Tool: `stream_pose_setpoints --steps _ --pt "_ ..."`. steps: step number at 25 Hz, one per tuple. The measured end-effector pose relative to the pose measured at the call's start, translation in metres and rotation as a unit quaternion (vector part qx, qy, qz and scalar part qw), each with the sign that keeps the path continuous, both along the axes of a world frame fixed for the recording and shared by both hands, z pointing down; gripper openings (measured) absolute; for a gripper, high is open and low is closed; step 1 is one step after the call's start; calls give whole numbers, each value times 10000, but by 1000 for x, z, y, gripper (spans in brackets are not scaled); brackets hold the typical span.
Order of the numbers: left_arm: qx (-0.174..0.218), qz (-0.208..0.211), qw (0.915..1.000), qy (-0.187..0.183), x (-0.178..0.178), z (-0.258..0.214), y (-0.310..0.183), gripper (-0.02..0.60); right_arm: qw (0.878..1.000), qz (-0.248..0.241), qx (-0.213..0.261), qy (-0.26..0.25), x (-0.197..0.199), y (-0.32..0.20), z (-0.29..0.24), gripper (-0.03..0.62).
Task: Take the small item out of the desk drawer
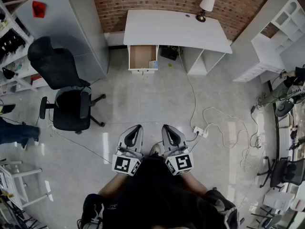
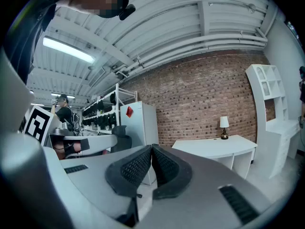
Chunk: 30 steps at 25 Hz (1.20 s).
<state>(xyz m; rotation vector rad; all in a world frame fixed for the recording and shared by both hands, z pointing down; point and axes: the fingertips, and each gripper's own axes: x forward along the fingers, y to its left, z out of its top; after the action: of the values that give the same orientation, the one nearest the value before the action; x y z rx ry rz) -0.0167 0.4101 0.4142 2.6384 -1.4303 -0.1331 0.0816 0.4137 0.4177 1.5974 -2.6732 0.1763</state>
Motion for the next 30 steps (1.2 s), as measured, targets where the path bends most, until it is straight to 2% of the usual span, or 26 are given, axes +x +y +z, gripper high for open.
stream_pose_setpoints --steps 10,16,22,30 --pt "-63 -29 10000 -32 21 3 -1 9 10000 -55 -42 -24 20 -1 3 26" --pt "-38 -87 9999 -58 42 3 -5 9 9997 24 -136 -222 45 -7 7 28" --pt "-29 -246 9996 -121 65 5 -6 9 9996 -143 -128 -209 70 -14 17 28" --pt "-321 -374 9986 -168 64 26 -22 9 9993 -236 -267 -142 77 -41 35 28"
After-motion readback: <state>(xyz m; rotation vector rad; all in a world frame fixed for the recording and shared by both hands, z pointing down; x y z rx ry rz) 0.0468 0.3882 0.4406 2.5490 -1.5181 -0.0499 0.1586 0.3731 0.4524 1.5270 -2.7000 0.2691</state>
